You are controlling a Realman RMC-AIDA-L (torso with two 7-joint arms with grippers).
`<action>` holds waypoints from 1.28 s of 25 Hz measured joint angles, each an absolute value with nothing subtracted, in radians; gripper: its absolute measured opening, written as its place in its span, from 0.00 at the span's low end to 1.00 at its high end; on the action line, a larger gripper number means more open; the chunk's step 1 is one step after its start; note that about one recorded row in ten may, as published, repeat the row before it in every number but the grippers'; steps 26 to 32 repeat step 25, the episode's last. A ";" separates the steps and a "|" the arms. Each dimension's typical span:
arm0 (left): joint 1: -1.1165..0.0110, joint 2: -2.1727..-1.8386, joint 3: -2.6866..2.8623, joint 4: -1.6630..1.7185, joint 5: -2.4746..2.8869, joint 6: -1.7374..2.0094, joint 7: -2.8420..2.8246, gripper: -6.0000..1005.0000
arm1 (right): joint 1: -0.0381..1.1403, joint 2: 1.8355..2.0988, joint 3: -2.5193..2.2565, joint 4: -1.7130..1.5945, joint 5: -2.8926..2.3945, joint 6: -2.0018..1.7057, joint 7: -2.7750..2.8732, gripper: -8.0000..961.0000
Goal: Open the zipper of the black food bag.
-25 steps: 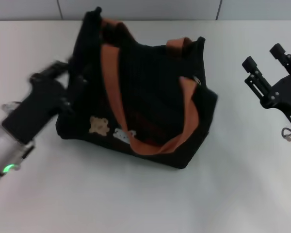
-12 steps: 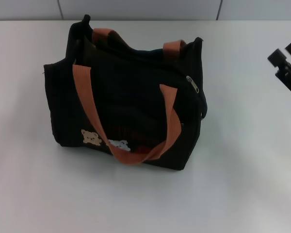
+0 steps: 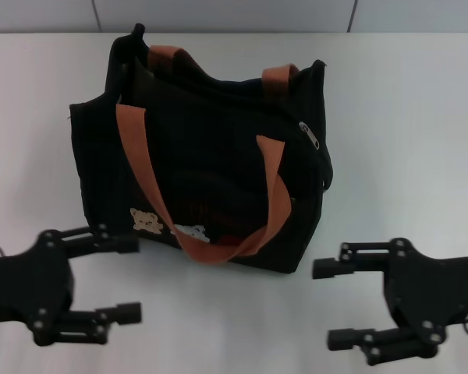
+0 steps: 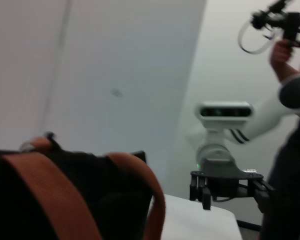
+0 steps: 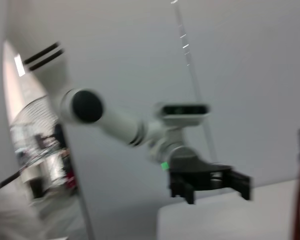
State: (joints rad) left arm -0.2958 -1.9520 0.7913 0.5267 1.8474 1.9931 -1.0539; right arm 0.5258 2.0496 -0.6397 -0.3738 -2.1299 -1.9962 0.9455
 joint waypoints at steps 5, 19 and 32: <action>-0.312 -1.968 0.787 0.530 1.869 1.988 -1.052 0.83 | 0.530 2.072 -0.644 -0.388 -2.131 -1.968 0.945 0.76; -0.306 -1.969 0.740 0.524 1.862 1.996 -1.052 0.83 | 0.525 2.072 -0.633 -0.383 -2.127 -1.960 0.946 0.76; -0.305 -1.969 0.732 0.522 1.862 1.996 -1.053 0.83 | 0.522 2.072 -0.631 -0.383 -2.127 -1.960 0.943 0.76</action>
